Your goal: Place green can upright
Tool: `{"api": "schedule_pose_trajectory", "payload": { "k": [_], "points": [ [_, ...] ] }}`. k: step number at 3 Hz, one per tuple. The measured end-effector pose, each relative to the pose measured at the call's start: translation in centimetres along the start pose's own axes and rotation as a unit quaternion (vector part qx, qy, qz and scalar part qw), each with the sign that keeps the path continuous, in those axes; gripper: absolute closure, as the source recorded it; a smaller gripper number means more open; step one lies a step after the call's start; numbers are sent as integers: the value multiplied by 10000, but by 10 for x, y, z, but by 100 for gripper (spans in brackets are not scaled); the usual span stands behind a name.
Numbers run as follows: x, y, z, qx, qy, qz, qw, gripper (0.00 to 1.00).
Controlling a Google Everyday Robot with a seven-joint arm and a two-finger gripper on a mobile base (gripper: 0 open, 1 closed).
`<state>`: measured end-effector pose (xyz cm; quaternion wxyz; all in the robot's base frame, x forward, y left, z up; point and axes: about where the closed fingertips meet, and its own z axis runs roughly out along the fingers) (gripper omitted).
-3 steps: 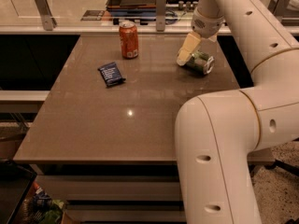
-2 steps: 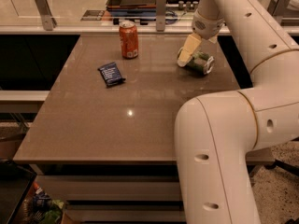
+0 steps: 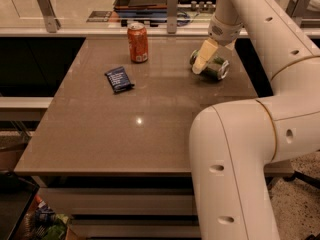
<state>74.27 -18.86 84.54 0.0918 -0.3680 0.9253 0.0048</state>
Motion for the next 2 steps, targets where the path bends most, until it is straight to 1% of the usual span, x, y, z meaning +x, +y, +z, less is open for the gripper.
{"api": "schedule_pose_trajectory", "payload": {
  "k": [1,2],
  "points": [
    [-8,-5,4,79,-126,-4,9999,18],
    [-14,-8,8,126,-204,-6,9997,42]
  ]
}}
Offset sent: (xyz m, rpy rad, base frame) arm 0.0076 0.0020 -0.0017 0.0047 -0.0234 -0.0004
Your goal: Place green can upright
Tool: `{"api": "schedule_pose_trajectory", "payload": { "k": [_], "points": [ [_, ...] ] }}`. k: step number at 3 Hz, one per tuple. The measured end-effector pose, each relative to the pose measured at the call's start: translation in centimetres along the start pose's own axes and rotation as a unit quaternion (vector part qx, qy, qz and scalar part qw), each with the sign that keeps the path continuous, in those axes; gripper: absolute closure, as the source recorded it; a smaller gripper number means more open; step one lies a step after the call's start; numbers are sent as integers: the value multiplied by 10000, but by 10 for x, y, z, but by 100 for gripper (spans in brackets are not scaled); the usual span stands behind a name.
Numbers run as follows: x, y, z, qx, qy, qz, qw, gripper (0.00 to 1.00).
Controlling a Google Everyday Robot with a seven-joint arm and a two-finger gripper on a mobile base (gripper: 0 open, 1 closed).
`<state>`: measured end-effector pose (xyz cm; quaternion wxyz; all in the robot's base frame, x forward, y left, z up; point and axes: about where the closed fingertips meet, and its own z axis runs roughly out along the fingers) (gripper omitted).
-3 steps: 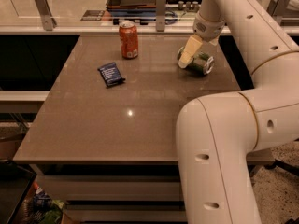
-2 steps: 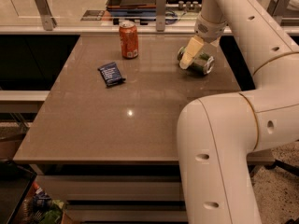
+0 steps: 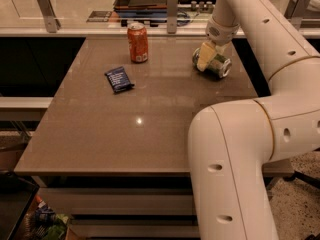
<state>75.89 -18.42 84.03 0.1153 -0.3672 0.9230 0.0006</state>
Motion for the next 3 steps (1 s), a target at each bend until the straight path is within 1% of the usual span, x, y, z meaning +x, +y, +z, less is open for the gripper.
{"api": "schedule_pose_trajectory", "payload": {
  "k": [2,3],
  "points": [
    [-8,-4,9,57,-103,-6,9999,88],
    [-10,-4,9,64,-116,-7,9999,100]
  ]
}}
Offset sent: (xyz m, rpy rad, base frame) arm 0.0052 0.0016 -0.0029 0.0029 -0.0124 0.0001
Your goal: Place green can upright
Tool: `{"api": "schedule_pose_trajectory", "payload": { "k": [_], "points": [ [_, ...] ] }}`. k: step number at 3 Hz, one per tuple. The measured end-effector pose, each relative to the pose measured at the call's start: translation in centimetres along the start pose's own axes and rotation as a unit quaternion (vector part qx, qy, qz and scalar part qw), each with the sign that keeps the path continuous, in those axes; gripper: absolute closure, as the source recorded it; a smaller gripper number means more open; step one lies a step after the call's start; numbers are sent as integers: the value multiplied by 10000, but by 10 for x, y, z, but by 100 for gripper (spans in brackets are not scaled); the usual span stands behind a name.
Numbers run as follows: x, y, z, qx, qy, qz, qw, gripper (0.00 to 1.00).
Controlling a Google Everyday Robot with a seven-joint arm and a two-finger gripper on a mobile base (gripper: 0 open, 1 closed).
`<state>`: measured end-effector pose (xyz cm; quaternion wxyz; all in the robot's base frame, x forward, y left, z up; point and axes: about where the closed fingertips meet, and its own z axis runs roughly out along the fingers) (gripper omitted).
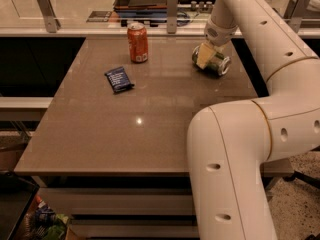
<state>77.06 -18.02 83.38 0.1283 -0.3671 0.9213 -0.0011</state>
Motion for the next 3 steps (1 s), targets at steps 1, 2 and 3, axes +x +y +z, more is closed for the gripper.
{"api": "schedule_pose_trajectory", "payload": {
  "k": [1,2,3],
  "points": [
    [0,0,-1,2,-1,0,10000,100],
    [-5,-4,-14,204,-38,23,9998,100],
    [-8,-7,-33,421,-58,16,9991,100]
  ]
}}
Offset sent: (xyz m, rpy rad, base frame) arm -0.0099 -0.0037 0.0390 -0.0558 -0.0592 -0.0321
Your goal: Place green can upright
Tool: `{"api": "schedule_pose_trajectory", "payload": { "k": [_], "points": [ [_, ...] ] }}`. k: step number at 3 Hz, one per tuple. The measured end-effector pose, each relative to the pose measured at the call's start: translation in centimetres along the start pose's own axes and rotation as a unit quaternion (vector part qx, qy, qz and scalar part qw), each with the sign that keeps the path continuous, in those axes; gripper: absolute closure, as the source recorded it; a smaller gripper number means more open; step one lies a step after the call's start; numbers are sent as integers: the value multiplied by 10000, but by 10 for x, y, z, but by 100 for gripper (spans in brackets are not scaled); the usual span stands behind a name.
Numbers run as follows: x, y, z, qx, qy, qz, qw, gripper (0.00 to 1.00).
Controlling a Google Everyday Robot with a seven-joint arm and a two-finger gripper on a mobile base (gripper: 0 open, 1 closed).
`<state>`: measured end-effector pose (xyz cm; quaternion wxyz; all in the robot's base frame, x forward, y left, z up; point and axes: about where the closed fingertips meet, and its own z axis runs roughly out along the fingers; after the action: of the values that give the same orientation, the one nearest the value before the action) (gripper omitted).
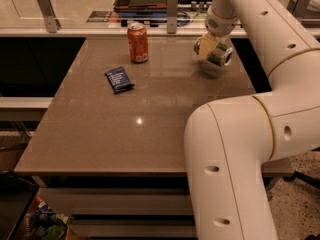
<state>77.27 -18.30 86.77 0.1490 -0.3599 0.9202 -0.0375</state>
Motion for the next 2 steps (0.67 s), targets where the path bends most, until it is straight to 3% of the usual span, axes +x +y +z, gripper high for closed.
{"api": "schedule_pose_trajectory", "payload": {
  "k": [1,2],
  "points": [
    [-1,-5,-20,153,-220,20,9996,100],
    [0,-11,-45,327,-757,66,9966,100]
  ]
}}
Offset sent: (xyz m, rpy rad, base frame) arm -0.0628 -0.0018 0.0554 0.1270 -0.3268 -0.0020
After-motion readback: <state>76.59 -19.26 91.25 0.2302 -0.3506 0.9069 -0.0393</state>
